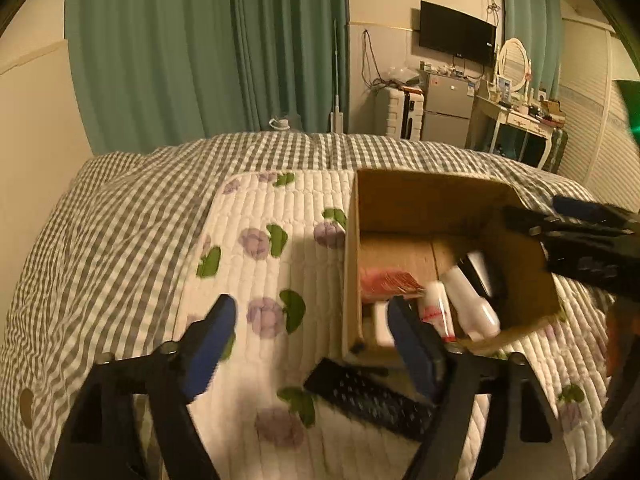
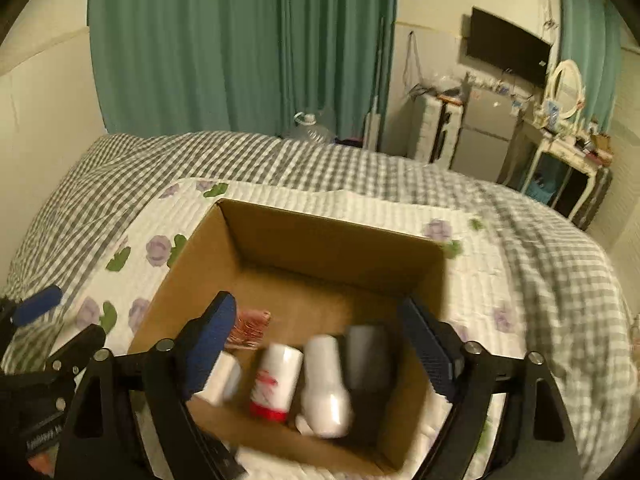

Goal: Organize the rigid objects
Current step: 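Withdraw both tools from the box and lower them toward the remote and power bank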

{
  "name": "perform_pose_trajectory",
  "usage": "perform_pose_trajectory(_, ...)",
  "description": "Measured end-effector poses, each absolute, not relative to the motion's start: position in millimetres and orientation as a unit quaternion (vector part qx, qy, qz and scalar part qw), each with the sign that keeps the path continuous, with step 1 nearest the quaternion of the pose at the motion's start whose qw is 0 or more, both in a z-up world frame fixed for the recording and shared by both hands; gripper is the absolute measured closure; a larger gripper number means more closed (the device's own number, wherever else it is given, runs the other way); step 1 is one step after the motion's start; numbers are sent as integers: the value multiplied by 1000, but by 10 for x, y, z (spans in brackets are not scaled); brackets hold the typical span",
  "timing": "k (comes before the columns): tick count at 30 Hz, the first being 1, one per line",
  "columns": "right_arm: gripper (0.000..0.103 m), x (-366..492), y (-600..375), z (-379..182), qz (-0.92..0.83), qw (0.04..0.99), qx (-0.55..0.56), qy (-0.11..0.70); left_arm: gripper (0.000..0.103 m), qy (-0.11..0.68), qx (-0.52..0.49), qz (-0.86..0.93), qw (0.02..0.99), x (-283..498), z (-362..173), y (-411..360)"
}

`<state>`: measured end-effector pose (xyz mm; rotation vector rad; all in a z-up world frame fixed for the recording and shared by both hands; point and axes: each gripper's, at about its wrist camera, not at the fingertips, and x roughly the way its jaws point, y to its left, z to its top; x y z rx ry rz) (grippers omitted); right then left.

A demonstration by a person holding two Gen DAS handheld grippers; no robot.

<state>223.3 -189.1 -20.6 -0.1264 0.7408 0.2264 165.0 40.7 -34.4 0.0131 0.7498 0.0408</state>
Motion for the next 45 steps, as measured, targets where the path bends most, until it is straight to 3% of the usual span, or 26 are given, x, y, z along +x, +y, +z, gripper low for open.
perform_pose_trajectory(6,8,1683,-2140,-120,87,931,-89,345,7,362,10,36,931,1381,-404,289)
perform_pose_trajectory(21,8,1370,-2306,-1086,77,906,-66,411,6,435,-4,31,900,1283,-1134,31)
perform_pose_trajectory(28,8,1392,-2308,-1249,72,898,-66,428,8,470,-4,45,881,1497,-1456,-98)
perform_pose_trajectory(30,8,1397,-2305,-1271,72,897,-65,431,19,484,-1,61,873,1580,-1557,-103)
perform_pose_trajectory(38,8,1451,-2224,-1346,69,893,-73,439,25,506,-22,50,861,1791,-1729,-183)
perform_pose_trajectory(40,8,1455,-2206,-1377,67,891,-80,442,38,507,-15,44,861,1797,-1736,-222)
perform_pose_trajectory(41,8,1446,-2198,-1379,66,891,-84,441,50,508,-15,38,860,1788,-1729,-235)
perform_pose_trajectory(45,8,1399,-2159,-1351,68,897,-89,428,65,505,-35,31,862,1672,-1652,-137)
